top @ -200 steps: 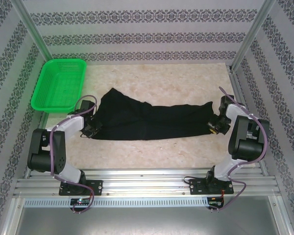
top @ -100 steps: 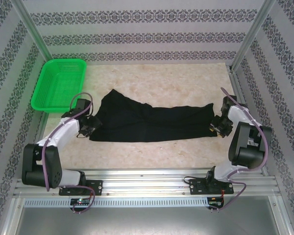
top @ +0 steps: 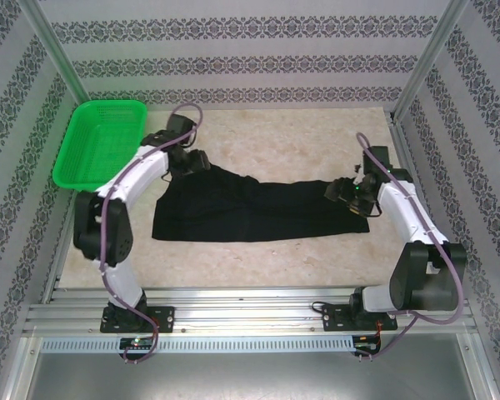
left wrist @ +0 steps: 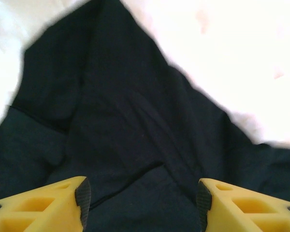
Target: Fold and stack the t-shirts
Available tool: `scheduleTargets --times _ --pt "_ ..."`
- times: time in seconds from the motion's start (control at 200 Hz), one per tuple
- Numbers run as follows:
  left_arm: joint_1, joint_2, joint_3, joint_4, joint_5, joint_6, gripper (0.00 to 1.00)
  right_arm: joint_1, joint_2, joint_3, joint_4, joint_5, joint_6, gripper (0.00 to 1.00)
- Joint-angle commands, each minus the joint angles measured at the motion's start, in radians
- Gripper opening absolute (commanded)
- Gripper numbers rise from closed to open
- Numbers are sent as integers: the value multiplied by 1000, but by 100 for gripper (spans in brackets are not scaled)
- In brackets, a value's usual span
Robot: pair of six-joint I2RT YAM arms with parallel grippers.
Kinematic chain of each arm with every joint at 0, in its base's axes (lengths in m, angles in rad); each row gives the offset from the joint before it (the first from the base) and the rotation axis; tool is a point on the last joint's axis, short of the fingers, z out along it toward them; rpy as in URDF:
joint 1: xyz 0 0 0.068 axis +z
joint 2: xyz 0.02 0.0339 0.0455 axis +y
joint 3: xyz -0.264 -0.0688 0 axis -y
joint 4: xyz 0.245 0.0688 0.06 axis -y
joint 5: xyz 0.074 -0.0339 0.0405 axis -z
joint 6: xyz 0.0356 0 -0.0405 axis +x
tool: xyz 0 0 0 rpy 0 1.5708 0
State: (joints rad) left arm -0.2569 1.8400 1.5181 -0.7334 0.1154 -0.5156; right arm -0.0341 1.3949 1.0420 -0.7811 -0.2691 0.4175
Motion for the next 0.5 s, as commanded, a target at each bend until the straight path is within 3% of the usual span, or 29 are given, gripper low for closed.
scheduleTargets --times 0.0,0.185,0.495 --pt "-8 59 48 -154 -30 130 60 37 -14 -3 38 -60 -40 83" --pt "-10 116 85 -234 -92 217 59 59 -60 -35 92 -93 -48 87" --pt "-15 160 72 -204 -151 276 59 60 -42 -34 111 -116 -41 87"
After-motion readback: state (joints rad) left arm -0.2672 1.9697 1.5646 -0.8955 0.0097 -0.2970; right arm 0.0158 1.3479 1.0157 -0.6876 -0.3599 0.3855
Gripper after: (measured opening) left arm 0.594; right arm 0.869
